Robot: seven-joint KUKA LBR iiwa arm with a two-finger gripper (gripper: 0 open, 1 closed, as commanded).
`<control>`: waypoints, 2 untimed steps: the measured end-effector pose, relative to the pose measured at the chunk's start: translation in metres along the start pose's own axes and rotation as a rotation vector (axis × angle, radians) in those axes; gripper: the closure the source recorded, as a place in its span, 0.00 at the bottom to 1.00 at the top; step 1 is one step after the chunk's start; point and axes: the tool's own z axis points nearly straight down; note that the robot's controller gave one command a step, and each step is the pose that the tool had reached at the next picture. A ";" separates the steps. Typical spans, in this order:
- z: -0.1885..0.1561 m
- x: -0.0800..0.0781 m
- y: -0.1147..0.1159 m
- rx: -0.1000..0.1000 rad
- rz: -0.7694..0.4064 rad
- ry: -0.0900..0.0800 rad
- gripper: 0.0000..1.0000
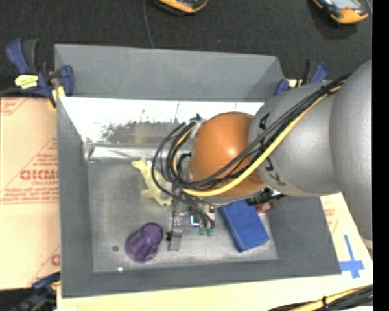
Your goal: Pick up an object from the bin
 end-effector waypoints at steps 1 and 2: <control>0.020 0.006 0.012 0.003 -0.028 0.017 0.00; 0.067 0.024 0.067 0.002 0.167 0.011 0.00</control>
Offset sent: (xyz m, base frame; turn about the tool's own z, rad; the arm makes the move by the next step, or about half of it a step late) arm -0.0200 0.0870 -0.0774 0.1767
